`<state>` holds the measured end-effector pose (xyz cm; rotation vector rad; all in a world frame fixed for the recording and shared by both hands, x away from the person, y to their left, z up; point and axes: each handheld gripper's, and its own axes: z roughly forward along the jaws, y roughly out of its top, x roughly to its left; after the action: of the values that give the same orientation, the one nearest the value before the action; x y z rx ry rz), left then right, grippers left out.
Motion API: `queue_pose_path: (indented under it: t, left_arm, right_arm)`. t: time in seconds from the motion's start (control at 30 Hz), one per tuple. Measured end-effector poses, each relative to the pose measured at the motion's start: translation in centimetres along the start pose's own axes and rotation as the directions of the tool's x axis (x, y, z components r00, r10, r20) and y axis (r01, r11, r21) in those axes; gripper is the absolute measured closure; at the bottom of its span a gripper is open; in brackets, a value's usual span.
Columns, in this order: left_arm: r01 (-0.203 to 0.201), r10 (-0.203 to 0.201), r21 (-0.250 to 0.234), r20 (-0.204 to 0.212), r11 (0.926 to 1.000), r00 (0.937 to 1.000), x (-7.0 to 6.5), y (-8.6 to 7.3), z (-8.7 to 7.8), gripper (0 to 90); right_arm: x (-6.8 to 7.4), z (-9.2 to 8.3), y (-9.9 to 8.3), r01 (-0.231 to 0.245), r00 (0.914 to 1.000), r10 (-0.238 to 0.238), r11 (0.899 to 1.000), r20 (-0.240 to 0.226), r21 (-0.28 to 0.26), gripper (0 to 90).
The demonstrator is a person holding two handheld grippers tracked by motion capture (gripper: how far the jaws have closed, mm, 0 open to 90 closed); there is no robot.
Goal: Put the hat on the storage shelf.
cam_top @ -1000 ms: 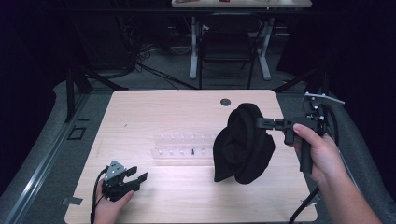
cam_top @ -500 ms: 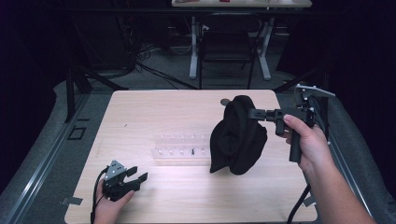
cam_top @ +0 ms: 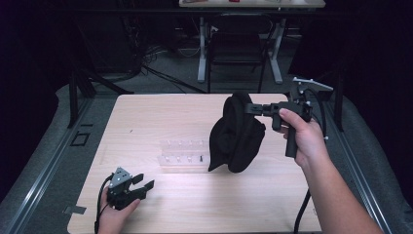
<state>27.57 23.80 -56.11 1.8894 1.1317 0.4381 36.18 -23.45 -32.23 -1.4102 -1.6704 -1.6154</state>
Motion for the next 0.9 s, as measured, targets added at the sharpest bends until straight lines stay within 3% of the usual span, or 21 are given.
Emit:
queue_pose_path:
  t: [0.37,0.9]
  left_arm:
    - [-0.003,0.003,0.003,0.003,1.0,1.0,0.1,0.0,0.0,46.8]
    - [-0.008,0.008,0.001,0.002,1.0,1.0,0.1,0.1,0.2,46.9]
  right_arm:
    - [0.2,2.6,1.2,-0.003,1.0,0.003,1.0,0.001,0.005,88.4]
    - [-1.4,5.1,2.5,0.0,0.9992,-0.001,1.0,0.04,0.007,88.4]
